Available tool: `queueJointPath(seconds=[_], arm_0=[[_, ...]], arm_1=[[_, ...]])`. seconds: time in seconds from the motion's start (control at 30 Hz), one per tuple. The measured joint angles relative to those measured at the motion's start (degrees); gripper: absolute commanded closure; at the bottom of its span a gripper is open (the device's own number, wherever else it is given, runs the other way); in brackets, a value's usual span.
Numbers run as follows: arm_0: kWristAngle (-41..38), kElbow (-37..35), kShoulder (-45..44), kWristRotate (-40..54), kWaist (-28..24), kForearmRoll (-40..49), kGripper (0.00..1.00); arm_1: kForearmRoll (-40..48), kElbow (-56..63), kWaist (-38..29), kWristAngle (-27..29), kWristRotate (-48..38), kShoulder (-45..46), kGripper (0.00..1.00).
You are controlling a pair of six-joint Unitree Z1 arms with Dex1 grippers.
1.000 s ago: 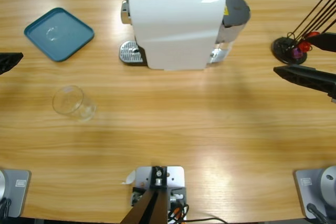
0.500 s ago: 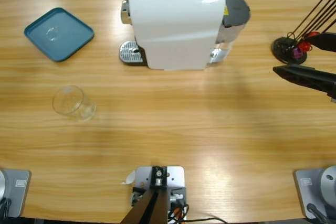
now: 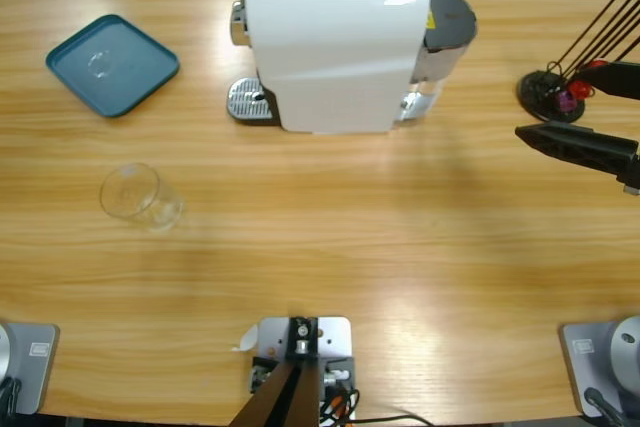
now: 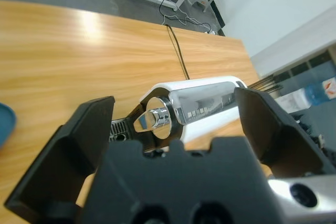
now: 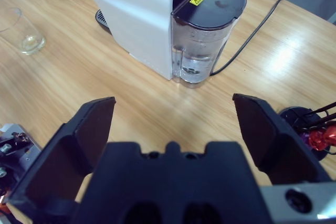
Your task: Pour coffee
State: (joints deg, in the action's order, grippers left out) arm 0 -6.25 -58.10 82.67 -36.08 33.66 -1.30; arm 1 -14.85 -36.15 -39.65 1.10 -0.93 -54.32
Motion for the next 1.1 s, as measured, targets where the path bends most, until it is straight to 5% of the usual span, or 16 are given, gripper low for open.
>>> queueJointPath(seconds=[0.37, 0.47, 0.8, 0.97, 1.1], arm_0=[[-6.38, -0.53, 4.91, -14.93, -0.58, -0.03, 0.089], [-7.61, -0.77, 5.67, -16.56, -1.13, -0.03, 0.23], [-10.6, -1.62, 7.8, -19.52, -1.56, -0.03, 0.234], [-11.04, -1.61, 9.08, -19.71, -1.56, -0.03, 0.323], [-11.29, -1.61, 9.58, -20.81, -1.64, -0.03, 0.647]], arm_1=[[0.55, 0.18, 0.0, 0.0, 0.0, -0.01, 0.0], [0.55, 0.18, 0.0, 0.0, 0.0, -0.01, 0.0], [0.56, 0.19, 0.0, 0.0, 0.0, -0.01, 0.0], [0.56, 0.19, 0.0, 0.0, 0.0, -0.01, 0.0], [0.56, 0.19, 0.0, 0.0, 0.0, -0.01, 0.0]])
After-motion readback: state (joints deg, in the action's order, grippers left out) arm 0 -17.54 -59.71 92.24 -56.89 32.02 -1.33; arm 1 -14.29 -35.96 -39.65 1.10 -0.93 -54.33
